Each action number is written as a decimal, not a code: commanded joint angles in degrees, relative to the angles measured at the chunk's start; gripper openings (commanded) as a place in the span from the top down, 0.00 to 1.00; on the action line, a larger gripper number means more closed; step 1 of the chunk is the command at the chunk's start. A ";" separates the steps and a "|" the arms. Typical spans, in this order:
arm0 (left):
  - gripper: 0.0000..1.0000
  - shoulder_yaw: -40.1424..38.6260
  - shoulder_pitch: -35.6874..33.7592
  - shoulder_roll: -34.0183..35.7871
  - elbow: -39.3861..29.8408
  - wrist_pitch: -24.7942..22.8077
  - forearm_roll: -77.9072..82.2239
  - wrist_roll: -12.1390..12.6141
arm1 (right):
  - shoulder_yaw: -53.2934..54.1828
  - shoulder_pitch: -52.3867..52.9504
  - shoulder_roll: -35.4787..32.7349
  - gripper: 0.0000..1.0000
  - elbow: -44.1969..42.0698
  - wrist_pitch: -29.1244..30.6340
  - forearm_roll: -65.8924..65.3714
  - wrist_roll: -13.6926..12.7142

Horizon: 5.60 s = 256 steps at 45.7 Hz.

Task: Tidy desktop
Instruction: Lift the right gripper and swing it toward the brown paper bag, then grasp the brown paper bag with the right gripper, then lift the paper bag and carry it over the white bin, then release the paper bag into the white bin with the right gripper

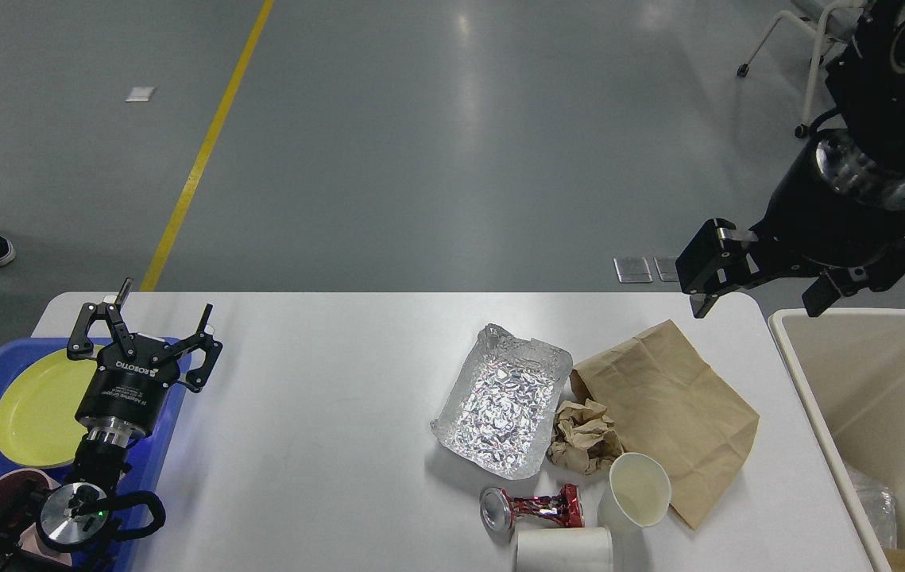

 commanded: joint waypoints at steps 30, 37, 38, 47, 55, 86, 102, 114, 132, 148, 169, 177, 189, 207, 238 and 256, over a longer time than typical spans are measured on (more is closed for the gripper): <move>0.04 0.00 0.07 0.00 0.00 0.00 0.00 0.00 | -4.66 -40.08 -6.82 0.02 -23.62 -25.48 -30.18 25.31; 0.04 0.00 -0.01 0.00 0.00 0.00 0.00 0.00 | -4.14 -53.09 -5.86 0.02 -35.05 -27.94 -30.45 30.34; 0.04 0.00 -0.01 0.00 0.00 0.00 0.00 0.00 | -3.87 -54.68 -5.68 0.02 -36.28 -28.29 -30.53 30.43; 0.04 0.00 -0.01 0.00 0.00 0.00 0.00 0.00 | -3.70 -68.65 -2.34 0.02 -50.08 -32.86 -30.18 34.46; 0.04 0.00 -0.01 0.00 0.00 0.00 0.00 0.00 | -3.34 -74.99 0.47 0.01 -54.93 -33.04 -29.66 35.08; 0.04 0.00 -0.01 0.00 0.00 0.00 0.00 0.00 | 7.21 -79.04 -1.63 0.24 -51.94 -37.70 -21.66 33.86; 0.04 0.00 -0.01 0.00 0.00 0.00 0.00 0.00 | 5.27 -78.86 -2.51 1.00 -49.21 -37.88 -22.63 32.19; 0.04 0.00 -0.01 0.00 0.00 0.00 0.00 0.00 | 5.62 -76.67 -5.94 1.00 -47.02 -38.23 -12.97 31.31; 0.04 0.00 -0.01 0.00 0.00 0.00 0.00 0.00 | 5.27 -68.94 -8.66 1.00 -40.78 -32.79 -11.55 26.13; 0.04 0.00 -0.01 0.00 0.00 0.00 0.00 0.00 | -2.99 -38.71 -16.83 1.00 -19.17 -22.85 -11.38 12.95; 0.04 0.00 -0.01 0.00 0.00 0.00 0.00 0.00 | -13.36 -15.41 -23.78 1.00 -2.02 -23.02 -9.27 -1.48; 0.04 -0.09 -0.01 0.00 0.00 0.00 0.00 0.00 | -15.73 -15.67 -29.40 1.00 -4.91 -23.46 -9.18 -1.48; 0.04 0.00 -0.01 0.00 0.00 0.00 0.00 0.00 | -10.48 -33.66 -42.76 1.00 -24.68 -27.14 -9.71 -1.30; 0.04 0.00 -0.01 0.00 0.00 0.00 0.00 0.00 | 30.92 -87.80 -35.83 1.00 -53.33 -42.70 -9.62 -0.86; 0.04 0.00 -0.01 0.00 0.00 0.00 0.00 0.00 | 43.50 -117.27 -8.84 1.00 -84.72 -58.09 -9.00 -0.25; 0.04 0.00 -0.01 0.00 0.00 0.00 0.00 0.00 | 42.71 -118.15 -8.49 0.00 -84.20 -60.28 -9.09 -0.51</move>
